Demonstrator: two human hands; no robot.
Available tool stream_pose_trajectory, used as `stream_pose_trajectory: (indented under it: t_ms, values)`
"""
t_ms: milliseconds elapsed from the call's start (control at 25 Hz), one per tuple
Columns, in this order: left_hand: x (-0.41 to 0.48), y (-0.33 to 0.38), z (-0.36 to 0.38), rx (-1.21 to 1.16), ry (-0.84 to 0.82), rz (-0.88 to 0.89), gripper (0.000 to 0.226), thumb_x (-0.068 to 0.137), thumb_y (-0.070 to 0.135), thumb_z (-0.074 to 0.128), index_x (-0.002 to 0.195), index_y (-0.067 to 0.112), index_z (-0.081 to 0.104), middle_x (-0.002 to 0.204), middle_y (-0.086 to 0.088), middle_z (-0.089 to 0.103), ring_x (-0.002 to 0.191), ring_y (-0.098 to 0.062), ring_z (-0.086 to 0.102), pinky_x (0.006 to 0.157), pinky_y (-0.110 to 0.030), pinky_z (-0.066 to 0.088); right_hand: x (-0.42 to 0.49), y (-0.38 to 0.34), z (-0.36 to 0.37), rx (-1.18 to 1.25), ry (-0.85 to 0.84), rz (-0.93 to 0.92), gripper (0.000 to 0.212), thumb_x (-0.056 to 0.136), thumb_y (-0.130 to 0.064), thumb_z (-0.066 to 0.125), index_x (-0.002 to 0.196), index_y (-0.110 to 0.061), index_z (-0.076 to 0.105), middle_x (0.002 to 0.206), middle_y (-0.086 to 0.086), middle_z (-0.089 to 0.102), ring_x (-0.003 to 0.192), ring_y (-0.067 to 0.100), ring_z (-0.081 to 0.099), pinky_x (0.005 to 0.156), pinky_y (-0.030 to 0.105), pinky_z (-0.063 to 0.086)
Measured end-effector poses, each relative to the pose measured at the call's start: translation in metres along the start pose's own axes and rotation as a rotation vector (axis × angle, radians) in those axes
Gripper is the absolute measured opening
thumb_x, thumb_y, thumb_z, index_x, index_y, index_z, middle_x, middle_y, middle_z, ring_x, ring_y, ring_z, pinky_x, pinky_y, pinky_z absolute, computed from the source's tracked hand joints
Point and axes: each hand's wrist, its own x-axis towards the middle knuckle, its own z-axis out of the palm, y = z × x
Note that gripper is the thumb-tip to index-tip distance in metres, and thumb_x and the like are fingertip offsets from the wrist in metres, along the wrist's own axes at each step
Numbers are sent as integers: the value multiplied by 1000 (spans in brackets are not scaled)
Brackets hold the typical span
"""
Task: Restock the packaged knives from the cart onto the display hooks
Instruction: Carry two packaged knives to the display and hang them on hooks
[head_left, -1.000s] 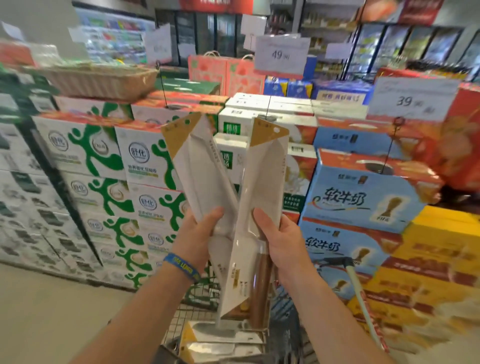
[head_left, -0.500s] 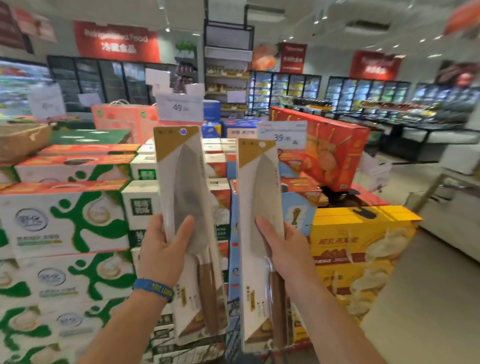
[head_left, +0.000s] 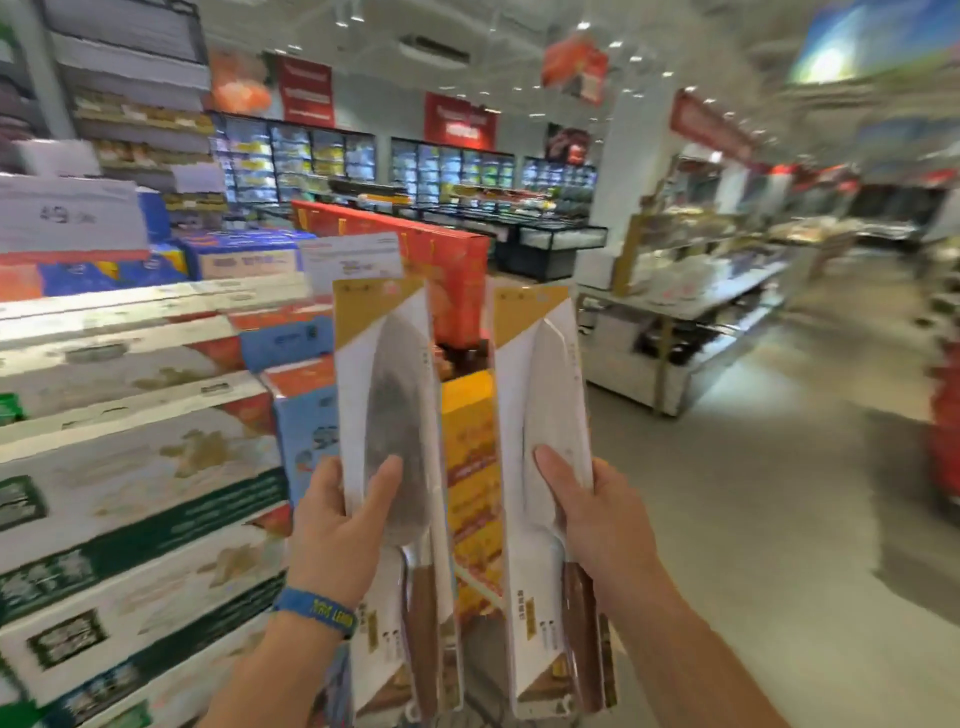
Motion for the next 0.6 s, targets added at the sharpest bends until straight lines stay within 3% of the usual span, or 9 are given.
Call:
stream_pose_trajectory:
  t_ms: [80,160,320,480,600]
  values:
    - [-25,-9,32,-40,-146,-34,24,85,57,67,95,35,66,89,4,73,79,-15,71,66,-41,59,-27,20,-40,-42,152,56,63,73,-78,66,91,-19,77,82,-3,78,76,17,76,73,45,62]
    - [-58,-15,66,-97,-301,-93,22,83,55,68,94,36,68,91,-1,74,82,-20,71,71,-47,58,-64,40,-82,-39,299,124,63,73,-79,66,85,-19,77,80,-5,78,73,14,75,69,42,61]
    - [-138,0,133,-138,-617,-123,19,85,50,69,95,35,66,86,12,73,78,-9,70,63,-28,58,-154,66,-167,-110,592,200,63,70,-83,59,86,-23,73,78,-10,76,68,4,71,57,21,52]
    - [-220,33,189,-169,-887,-161,22,83,48,73,96,31,68,87,2,75,80,-18,72,72,-44,60,-252,82,-250,-139,858,250,55,79,-77,60,90,-25,72,88,-8,77,82,8,72,72,30,54]
    - [-305,67,224,-252,-1075,-184,18,81,39,78,92,27,68,86,3,76,81,-17,73,71,-38,58,-346,85,-302,-122,1061,288,42,84,-70,63,86,-29,72,78,-18,76,71,-4,70,58,15,49]
